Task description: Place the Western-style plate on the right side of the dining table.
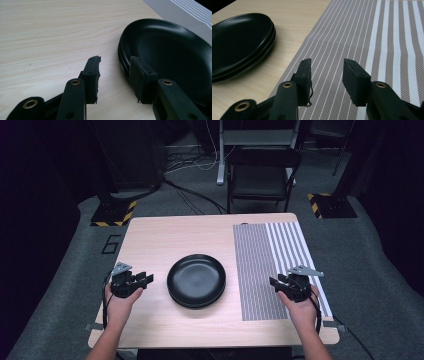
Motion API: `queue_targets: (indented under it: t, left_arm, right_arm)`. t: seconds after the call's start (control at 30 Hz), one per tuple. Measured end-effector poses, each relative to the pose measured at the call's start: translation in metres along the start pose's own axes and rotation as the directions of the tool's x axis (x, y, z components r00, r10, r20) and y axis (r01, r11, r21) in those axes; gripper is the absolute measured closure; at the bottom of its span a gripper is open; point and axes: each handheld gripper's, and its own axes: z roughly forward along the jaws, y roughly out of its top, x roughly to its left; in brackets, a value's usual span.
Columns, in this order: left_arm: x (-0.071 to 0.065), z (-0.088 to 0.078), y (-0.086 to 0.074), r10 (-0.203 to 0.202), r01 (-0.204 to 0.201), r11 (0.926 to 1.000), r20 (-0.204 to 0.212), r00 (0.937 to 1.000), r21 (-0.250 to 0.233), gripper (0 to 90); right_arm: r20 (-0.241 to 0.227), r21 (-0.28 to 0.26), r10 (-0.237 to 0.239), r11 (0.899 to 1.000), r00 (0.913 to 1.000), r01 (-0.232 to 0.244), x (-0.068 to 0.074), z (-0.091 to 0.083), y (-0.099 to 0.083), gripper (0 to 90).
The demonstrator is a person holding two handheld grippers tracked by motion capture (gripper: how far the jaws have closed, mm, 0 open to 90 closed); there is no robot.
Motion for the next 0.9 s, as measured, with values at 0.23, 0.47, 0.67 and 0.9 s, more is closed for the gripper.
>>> queue_targets:
  t: [0.23,0.47,0.67,0.9]
  left_arm:
    - [-0.004,0.005,0.002,-0.044,0.045,0.9983,0.032,0.9985,-0.038,60.0]
    - [-0.007,0.008,0.000,-0.050,0.051,0.9978,0.031,0.9983,-0.041,65.5]
    - [-0.007,0.008,-0.001,-0.102,0.106,0.9928,0.059,0.9930,-0.057,66.8]
    - [-0.008,0.011,-0.002,-0.113,0.115,0.9916,0.046,0.9926,-0.058,65.4]
  right_arm:
    - [0.005,-0.047,0.038,0.998,0.9993,-0.037,0.005,0.003,0.007,63.9]
    - [-0.024,-0.049,0.041,0.998,0.9989,-0.042,0.015,0.011,0.011,67.9]
    - [-0.043,-0.048,0.035,0.998,0.9985,-0.037,0.025,0.019,0.013,67.2]
    - [-0.066,-0.058,0.047,0.997,0.9967,-0.051,0.040,0.028,0.017,64.3]
